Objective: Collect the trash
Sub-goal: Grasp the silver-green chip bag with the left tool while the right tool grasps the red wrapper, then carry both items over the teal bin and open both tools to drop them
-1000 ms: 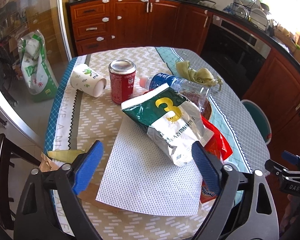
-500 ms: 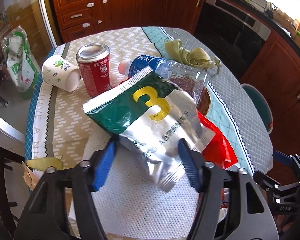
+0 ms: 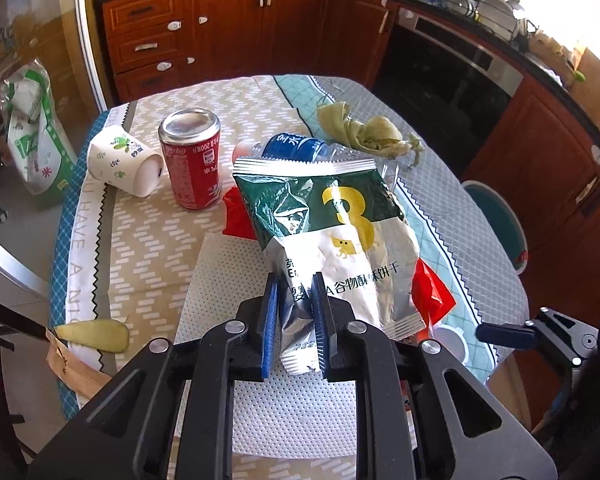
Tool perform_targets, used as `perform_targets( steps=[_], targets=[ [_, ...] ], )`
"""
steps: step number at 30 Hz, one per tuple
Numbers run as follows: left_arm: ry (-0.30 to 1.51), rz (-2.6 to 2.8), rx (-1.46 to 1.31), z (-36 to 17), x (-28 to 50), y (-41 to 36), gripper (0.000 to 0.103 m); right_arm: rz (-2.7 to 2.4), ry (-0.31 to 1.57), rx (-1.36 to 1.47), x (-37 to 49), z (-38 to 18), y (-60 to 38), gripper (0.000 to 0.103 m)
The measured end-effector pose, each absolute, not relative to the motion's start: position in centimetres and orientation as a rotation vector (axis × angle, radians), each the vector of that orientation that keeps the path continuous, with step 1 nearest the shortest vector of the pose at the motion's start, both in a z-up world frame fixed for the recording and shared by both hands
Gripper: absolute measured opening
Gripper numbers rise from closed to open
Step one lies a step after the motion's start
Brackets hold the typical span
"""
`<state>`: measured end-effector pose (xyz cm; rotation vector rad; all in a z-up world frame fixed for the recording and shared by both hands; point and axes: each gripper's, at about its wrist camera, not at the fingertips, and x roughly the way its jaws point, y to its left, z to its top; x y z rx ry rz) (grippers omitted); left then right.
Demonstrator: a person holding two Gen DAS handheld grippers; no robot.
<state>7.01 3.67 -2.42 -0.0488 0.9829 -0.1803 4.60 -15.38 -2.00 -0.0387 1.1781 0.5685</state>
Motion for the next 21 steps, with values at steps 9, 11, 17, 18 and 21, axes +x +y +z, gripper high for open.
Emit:
perform_targets(
  steps=[9,11,17,18,21],
  targets=[
    [1.009,-0.149,-0.010,-3.7,7.5,3.1,0.061,0.616,1.313,0.054,5.9,-5.4,-14.7,0.017],
    [1.013,-0.127,0.019,-4.1,7.7,2.7,0.063,0.616,1.290,0.064,6.0,-5.1,-15.1,0.011],
    [0.982,-0.114,0.031,-3.6,7.5,2.7,0.020,0.619,1.217,0.072,5.4,-2.0,-16.9,0.007],
    [0.978,-0.120,0.024,-3.3,7.4,2.8,0.017,0.617,1.202,0.069,5.1,-1.4,-17.1,0.007],
    [0.943,-0.116,0.034,-2.1,6.7,2.7,0.017,0.600,1.157,0.073,4.7,0.3,-18.0,0.007]
  ],
)
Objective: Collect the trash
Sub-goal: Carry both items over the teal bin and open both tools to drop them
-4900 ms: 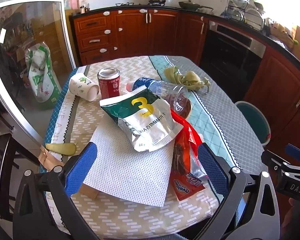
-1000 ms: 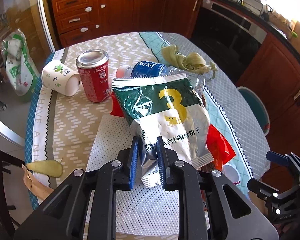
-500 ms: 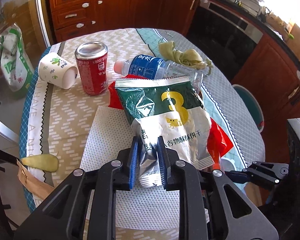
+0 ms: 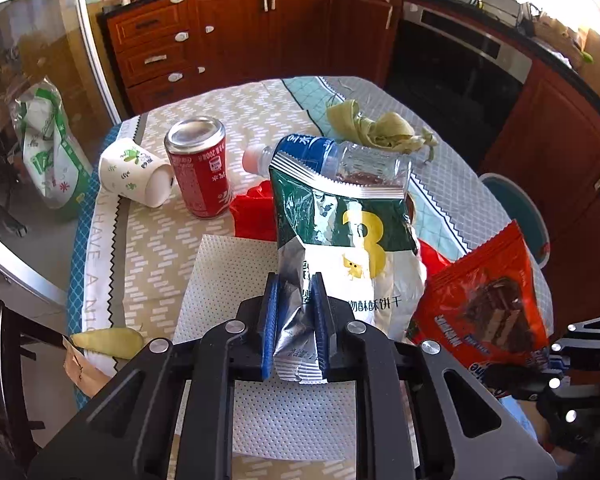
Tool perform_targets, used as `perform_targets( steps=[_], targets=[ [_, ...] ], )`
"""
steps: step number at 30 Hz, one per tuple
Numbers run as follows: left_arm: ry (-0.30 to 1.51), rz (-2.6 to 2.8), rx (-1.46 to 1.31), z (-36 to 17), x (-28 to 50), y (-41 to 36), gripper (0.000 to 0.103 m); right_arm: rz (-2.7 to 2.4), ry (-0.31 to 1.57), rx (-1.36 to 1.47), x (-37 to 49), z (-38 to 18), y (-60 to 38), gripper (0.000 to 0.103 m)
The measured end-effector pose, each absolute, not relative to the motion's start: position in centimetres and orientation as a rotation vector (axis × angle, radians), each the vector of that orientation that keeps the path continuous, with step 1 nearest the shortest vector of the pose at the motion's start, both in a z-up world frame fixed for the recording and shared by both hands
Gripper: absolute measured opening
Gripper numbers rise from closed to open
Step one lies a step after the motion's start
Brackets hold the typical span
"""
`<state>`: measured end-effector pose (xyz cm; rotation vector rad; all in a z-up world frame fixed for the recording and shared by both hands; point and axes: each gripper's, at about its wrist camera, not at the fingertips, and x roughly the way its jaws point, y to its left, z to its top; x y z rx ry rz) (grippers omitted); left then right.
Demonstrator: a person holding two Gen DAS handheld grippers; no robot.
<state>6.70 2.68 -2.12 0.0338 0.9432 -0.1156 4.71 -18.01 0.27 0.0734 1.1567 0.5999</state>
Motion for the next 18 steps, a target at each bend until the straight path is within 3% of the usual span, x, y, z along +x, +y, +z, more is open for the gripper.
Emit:
perform_targets(
  steps=[10,18],
  targets=[
    [0.792,-0.162,0.023,5.3,4.4,1.9,0.017,0.474,0.996,0.153,4.3,5.5,-24.1,0.007],
    [0.828,-0.335,0.100,5.5,7.3,-7.0,0.017,0.274,0.934,0.248,6.1,6.0,-33.0,0.007]
  ],
)
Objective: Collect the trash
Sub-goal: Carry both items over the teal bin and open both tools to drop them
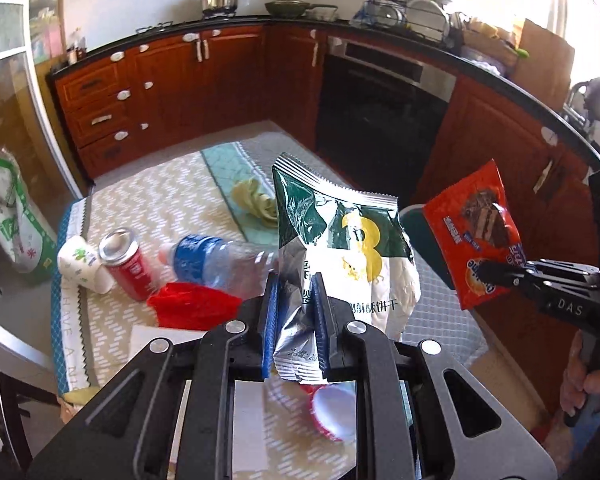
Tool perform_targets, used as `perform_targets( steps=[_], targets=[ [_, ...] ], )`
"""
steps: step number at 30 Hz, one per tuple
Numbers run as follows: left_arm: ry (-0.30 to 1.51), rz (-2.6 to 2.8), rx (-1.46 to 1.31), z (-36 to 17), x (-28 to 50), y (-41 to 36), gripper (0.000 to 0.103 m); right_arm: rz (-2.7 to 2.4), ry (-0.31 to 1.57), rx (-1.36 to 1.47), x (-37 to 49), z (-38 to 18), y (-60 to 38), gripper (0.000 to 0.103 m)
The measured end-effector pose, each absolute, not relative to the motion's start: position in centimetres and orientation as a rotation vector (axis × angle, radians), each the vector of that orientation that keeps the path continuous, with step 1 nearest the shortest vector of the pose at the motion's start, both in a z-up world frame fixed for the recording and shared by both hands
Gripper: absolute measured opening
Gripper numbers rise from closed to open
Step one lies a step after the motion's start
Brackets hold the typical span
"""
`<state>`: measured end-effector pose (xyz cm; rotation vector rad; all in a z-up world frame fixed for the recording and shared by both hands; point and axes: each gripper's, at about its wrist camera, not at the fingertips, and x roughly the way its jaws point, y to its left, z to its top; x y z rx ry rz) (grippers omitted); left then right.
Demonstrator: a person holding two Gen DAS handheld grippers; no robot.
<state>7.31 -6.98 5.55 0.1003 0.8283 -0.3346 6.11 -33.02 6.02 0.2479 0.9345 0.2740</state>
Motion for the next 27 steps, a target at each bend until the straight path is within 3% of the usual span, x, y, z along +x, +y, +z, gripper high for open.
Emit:
perform_targets(
  steps=[13,23,24,25,27],
  targets=[
    [0.970,-0.547,0.321,0.9,15.7,-26.4,0.017,-0.035,0.929,0.407,9.6,1.8,-49.4,0.007],
    [1.148,-0.585,0.352,-6.6,20.2,-33.4,0.021,-0.078,1.033,0.467,11.6,-3.1,-54.3,0.007],
    [1.165,-0.578,0.352,-7.1,20.5,-33.6,0.031,-0.078,1.042,0.467,11.8,-3.3,-54.4,0.007],
    [1.172,-0.565,0.354,-7.5,20.8,-33.8,0.049,-0.080,1.048,0.465,12.1,-3.5,-54.4,0.007],
    [1.146,-0.531,0.367,-7.6,21.3,-33.7,0.061,-0.082,1.056,0.468,12.5,-4.0,-54.7,0.007]
  ],
)
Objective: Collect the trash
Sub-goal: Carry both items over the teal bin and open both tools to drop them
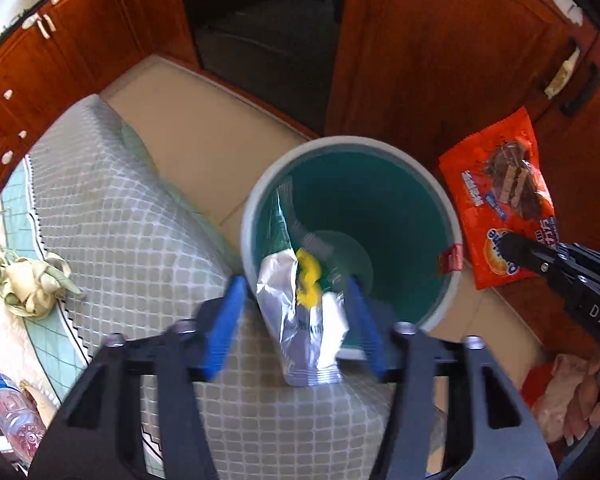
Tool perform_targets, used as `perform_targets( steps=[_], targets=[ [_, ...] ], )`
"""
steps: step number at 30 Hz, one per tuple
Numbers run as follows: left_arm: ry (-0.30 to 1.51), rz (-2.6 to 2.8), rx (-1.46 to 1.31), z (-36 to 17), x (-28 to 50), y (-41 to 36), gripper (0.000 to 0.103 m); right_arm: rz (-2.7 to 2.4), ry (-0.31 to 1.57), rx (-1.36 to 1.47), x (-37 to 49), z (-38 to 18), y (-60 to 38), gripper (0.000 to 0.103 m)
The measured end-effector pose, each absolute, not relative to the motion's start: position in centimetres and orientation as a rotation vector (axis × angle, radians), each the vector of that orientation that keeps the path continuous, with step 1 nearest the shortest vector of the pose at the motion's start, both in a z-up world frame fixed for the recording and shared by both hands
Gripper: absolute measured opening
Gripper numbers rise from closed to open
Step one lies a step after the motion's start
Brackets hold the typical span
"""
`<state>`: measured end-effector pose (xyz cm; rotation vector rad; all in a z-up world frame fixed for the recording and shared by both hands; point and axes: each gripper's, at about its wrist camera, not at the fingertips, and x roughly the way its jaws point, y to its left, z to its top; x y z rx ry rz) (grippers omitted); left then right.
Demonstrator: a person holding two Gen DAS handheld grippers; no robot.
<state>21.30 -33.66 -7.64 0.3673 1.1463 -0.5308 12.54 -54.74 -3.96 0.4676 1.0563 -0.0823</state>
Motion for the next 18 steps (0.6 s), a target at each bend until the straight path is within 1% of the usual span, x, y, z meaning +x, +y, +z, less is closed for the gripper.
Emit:
perform_targets(
  steps=[3,5,10,11,12,13,14,15,16,17,18],
  targets=[
    [1.140,-0.534,0.363,-7.4,21.5,-33.5,0.068,-0.083,1.068,0.472,13.1,-4.4,-54.6,0.007],
    [1.126,-0.542,0.354,-7.1,21.6,-33.4,0.070,-0.079,1.076,0.474,13.6,-4.8,-54.6,0.007],
    [1.118,-0.534,0.316,-6.6,21.6,-33.2,0.081,-0.072,1.089,0.471,14.7,-5.4,-54.1,0.007],
    [1.116,-0.532,0.307,-6.4,21.5,-32.9,0.082,-0.071,1.093,0.465,14.8,-5.5,-54.0,0.008],
    [1.112,-0.529,0.299,-6.1,21.3,-32.4,0.085,-0.071,1.099,0.459,14.9,-5.6,-53.9,0.009],
    [1.107,-0.524,0.293,-6.0,21.3,-32.0,0.090,-0.073,1.106,0.455,15.1,-5.7,-53.8,0.010],
    [1.102,-0.519,0.285,-5.8,21.1,-31.6,0.092,-0.077,1.111,0.451,15.2,-5.8,-53.8,0.012],
    [1.097,-0.515,0.275,-5.6,20.8,-31.2,0.097,-0.085,1.116,0.449,15.2,-5.9,-53.8,0.016],
    [1.093,-0.513,0.267,-5.4,20.6,-30.7,0.099,-0.088,1.121,0.456,15.3,-5.9,-53.7,0.041],
    [1.092,-0.512,0.263,-5.2,20.5,-30.5,0.099,-0.091,1.122,0.465,15.4,-5.8,-53.6,0.074],
    [1.094,-0.513,0.259,-5.1,20.4,-30.2,0.099,-0.098,1.111,0.471,15.3,-5.7,-53.5,0.079]
  ],
)
